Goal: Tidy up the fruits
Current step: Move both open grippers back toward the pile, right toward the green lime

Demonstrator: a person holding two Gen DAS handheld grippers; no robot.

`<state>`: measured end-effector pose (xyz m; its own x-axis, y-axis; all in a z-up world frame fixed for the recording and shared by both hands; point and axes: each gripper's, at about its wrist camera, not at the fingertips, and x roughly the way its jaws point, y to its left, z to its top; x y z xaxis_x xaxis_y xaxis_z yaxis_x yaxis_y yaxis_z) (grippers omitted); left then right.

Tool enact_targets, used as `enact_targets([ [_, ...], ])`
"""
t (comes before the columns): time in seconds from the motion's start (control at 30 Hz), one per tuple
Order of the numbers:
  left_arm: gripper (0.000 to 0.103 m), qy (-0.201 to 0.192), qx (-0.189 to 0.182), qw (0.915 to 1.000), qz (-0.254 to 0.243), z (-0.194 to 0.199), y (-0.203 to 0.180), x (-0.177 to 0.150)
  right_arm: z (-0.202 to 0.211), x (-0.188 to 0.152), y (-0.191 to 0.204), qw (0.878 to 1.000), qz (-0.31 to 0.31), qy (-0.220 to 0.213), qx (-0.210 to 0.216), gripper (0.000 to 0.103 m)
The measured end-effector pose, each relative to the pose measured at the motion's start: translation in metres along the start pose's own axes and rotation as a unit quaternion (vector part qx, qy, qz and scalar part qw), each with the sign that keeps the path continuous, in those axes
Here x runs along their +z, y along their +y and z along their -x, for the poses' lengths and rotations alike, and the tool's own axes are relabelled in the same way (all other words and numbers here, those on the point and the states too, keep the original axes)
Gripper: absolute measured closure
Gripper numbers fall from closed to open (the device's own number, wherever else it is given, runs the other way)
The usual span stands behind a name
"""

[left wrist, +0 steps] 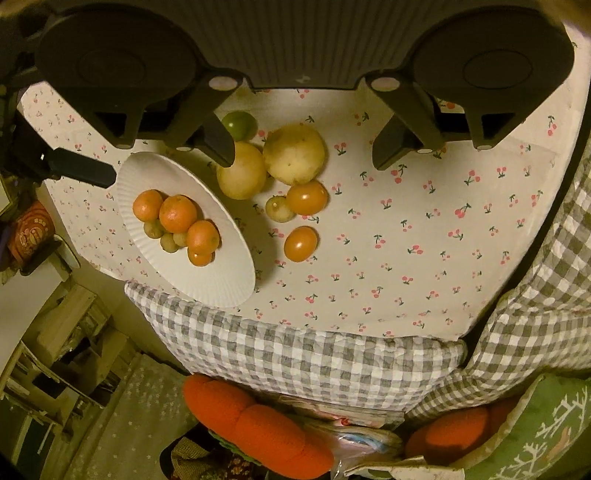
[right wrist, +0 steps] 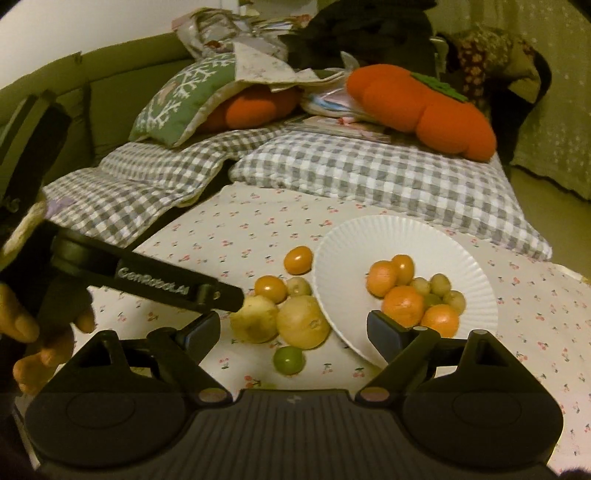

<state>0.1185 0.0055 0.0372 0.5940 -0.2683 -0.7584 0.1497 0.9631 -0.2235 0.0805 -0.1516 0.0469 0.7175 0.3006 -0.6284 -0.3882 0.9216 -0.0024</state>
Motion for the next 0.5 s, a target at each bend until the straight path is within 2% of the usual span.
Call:
enact_targets([
  [0.5,0.024,0.014,0.009,0.9999,-0.002,-0.013,0.001,-0.003,-0.018,-0.013,0.02,0.999,0.032,0.03,0.006,0.018],
])
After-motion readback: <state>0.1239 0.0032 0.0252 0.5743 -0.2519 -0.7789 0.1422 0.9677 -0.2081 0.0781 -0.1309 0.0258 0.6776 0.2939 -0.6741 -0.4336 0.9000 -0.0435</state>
